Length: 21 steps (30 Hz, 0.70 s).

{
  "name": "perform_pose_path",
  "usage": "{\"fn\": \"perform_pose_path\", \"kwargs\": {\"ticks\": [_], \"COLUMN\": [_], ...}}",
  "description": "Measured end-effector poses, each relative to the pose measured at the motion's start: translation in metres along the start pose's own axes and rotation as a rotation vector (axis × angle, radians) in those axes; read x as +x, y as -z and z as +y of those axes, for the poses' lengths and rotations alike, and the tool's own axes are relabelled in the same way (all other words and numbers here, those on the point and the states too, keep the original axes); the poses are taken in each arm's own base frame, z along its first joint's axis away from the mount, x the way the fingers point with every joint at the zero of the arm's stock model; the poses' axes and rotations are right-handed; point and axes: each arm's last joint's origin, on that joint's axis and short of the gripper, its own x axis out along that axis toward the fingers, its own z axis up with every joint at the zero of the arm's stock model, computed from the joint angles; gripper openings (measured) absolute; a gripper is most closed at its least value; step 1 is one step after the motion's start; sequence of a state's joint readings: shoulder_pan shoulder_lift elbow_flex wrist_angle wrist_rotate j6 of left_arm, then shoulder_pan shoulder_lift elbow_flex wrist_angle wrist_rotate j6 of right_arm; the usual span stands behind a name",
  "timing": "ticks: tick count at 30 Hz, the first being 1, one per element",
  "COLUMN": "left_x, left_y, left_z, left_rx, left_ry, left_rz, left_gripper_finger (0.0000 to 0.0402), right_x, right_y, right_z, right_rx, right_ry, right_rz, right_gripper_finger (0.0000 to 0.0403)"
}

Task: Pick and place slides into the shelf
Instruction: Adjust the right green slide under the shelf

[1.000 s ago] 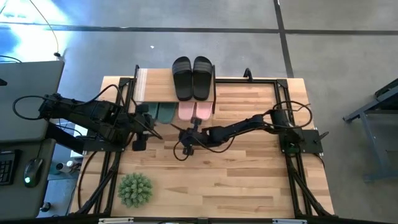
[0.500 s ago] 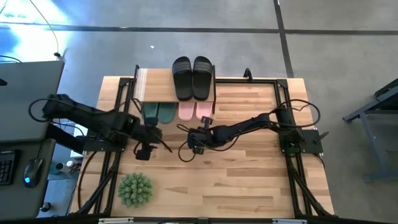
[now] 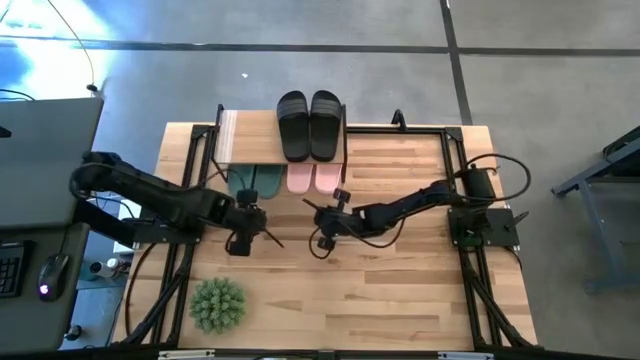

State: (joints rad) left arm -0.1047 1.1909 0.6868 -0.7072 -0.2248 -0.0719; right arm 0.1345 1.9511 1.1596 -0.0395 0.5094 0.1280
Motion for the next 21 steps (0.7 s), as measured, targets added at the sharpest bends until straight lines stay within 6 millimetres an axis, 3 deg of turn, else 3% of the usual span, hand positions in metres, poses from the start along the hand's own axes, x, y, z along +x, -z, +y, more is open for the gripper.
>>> {"fn": "perform_pose_path", "kwargs": {"ticks": [5,10,17,21], "left_x": [0.026,0.049,0.055,0.056], "left_y": [-0.003,-0.003,-0.006,-0.007], "left_z": [0.001,0.007,0.013,0.015], "left_rx": [0.017,0.037,0.031,0.011], "left_ry": [-0.136,-0.273,-0.301,-0.274], "left_rz": [0.103,0.19,0.186,0.171], "left_gripper_finger": [0.0169,0.0118,0.0013,0.0018], "right_x": [0.003,0.004,0.008,0.012], "right_y": [0.006,0.008,0.008,0.008], "right_z": [-0.003,-0.003,-0.012,-0.018], "right_rx": [-0.023,-0.065,-0.074,-0.061], "right_ry": [-0.004,0.0,-0.01,-0.058], "right_rz": [0.019,0.026,0.042,0.057], "right_gripper_finger": [0.0,0.0,0.0,0.0]}}
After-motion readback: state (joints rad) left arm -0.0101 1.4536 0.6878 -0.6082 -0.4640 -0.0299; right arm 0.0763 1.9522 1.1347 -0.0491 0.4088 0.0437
